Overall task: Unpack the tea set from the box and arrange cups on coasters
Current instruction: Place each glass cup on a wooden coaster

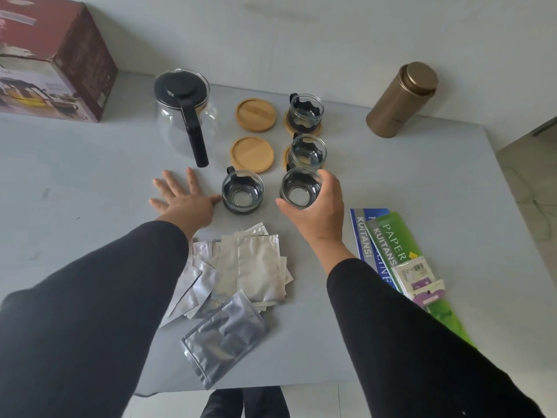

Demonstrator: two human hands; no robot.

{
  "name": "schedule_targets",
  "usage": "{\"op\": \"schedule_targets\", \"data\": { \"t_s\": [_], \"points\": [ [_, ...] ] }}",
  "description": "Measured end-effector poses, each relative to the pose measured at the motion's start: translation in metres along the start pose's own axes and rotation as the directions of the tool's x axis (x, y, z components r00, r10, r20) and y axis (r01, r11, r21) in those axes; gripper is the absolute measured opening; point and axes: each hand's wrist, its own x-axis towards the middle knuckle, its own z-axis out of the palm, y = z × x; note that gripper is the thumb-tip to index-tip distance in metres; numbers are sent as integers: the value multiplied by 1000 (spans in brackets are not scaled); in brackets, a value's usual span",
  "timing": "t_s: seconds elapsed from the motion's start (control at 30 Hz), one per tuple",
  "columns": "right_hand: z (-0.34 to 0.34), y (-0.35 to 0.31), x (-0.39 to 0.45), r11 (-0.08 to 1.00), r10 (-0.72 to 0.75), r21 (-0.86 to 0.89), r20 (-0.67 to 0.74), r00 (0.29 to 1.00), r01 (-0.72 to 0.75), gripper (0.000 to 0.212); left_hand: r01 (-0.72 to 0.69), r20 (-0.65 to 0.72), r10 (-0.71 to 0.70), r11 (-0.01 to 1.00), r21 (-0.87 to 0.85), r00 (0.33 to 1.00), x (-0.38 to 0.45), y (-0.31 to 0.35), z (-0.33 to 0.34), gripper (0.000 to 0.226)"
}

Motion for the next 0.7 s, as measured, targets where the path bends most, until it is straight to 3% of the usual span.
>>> {"op": "schedule_targets", "data": {
  "t_s": [0.23,0.5,0.7],
  "points": [
    [11,-44,67,992,-126,12,47,991,126,87,-16,63,18,999,-33,998,-1,-5,-3,76],
    [70,-74,145,999,-16,33,239,971,8,87,-36,157,45,997,-61,987,4,-10,-9,74],
    [105,-79,177,999,28,29,307,951,-39,90,-21,188,36,997,-81,981,9,-10,-9,74]
  ]
}}
